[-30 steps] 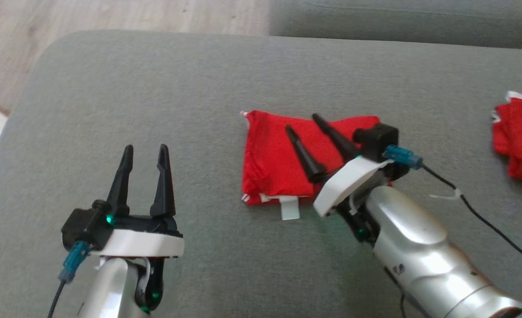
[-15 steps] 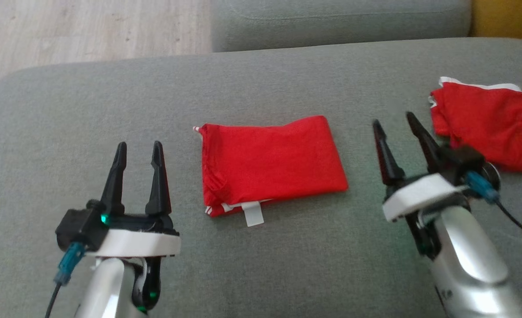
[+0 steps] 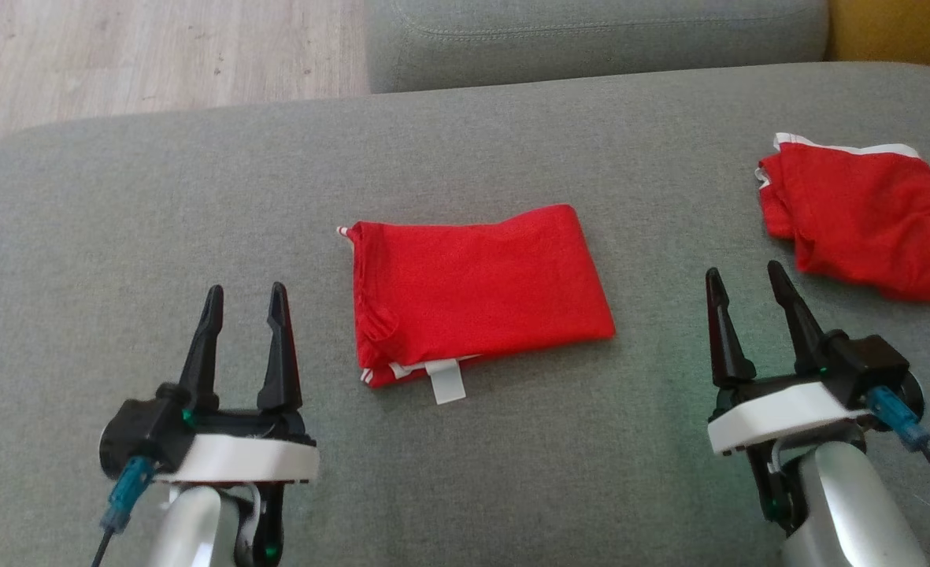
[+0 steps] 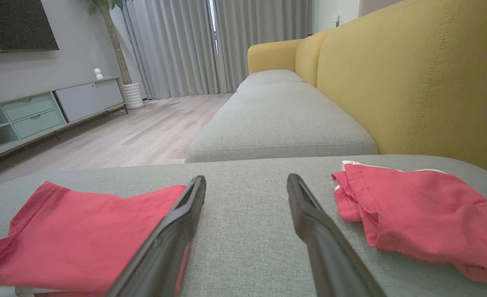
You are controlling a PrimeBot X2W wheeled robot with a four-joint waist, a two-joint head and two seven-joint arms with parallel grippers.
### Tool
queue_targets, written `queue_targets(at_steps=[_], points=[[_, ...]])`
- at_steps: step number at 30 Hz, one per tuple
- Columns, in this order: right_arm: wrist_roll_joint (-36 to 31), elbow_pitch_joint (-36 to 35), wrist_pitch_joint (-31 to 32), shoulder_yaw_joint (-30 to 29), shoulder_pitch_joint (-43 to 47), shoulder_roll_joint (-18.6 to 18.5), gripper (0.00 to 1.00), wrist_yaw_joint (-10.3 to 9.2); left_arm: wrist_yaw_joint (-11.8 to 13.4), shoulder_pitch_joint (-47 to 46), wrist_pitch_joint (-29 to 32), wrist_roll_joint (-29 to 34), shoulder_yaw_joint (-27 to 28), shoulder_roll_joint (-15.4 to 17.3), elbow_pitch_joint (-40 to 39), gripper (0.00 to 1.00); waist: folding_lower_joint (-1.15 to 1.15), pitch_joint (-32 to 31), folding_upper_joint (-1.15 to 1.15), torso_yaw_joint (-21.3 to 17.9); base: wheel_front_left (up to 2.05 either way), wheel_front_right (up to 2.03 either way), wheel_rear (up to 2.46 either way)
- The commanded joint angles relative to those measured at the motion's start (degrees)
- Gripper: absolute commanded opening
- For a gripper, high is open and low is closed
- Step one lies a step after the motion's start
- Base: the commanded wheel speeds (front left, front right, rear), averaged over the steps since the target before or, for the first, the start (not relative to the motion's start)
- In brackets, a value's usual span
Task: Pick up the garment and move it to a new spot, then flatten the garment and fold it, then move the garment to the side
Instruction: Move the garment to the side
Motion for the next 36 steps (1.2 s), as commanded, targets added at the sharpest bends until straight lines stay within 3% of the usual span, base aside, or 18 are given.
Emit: queue_targets(at_steps=[1,8,14,22,26,31,32,33,34,36], points=[[0.4,-2.2,-0.6,1.5,-1.5,0.2,1.00,-0.05,0.2,-1.2,-0.3,0.3,1.8,0.2,-1.8,1.00,0.00,0.1,0.00,0.2,0.00,0.00,0.00],[-0.4,-2.0,0.1,2.0,-3.1,0.2,1.00,-0.05,0.0,-2.4,-0.3,0.3,0.9,0.2,-1.7,1.00,0.00,1.7,0.00,1.5,0.00,0.00,0.00],[1.5,1.0,4.9,5.3,-6.8,0.2,1.00,-0.05,-0.1,-4.2,-0.3,0.0,-0.2,0.2,-2.1,1.00,0.00,4.7,0.00,3.8,0.00,0.00,0.00],[4.1,10.5,10.7,7.3,-12.3,0.2,1.00,-0.05,-0.2,-6.1,-0.3,-0.6,-2.0,0.2,-1.8,1.00,0.00,7.8,0.00,7.4,0.00,0.00,0.00],[9.2,15.8,13.5,10.1,-14.3,0.2,1.00,-0.05,-0.1,-7.0,-0.3,-0.9,-2.8,0.2,-1.8,1.00,0.00,8.8,0.00,8.8,0.00,0.00,0.00],[9.6,21.9,14.2,12.1,-16.8,0.2,1.00,-0.05,0.2,-7.7,-0.3,-1.1,-3.5,0.2,-1.8,1.00,0.00,9.3,0.00,9.7,0.00,0.00,0.00],[9.7,22.8,13.9,12.6,-17.3,0.2,0.84,-0.05,0.3,-7.7,-0.3,-1.1,-3.5,0.2,-1.8,1.00,0.00,9.3,0.00,9.8,0.00,0.00,0.00],[9.6,23.4,13.4,13.0,-17.7,0.2,0.34,-0.05,0.4,-7.7,-0.3,-1.1,-3.5,0.2,-1.8,1.00,0.00,9.3,0.00,9.7,0.00,0.00,0.00],[9.3,23.9,12.6,13.5,-18.2,0.2,0.00,-0.05,0.4,-7.7,-0.3,-1.0,-3.5,0.2,-1.8,1.00,0.00,9.3,0.00,9.4,0.00,0.00,0.00],[8.1,24.7,10.6,14.1,-19.3,0.2,0.00,-0.05,0.4,-7.7,-0.3,-0.9,-3.6,0.2,-1.7,1.00,0.00,8.9,0.00,8.8,0.00,0.00,0.00]])
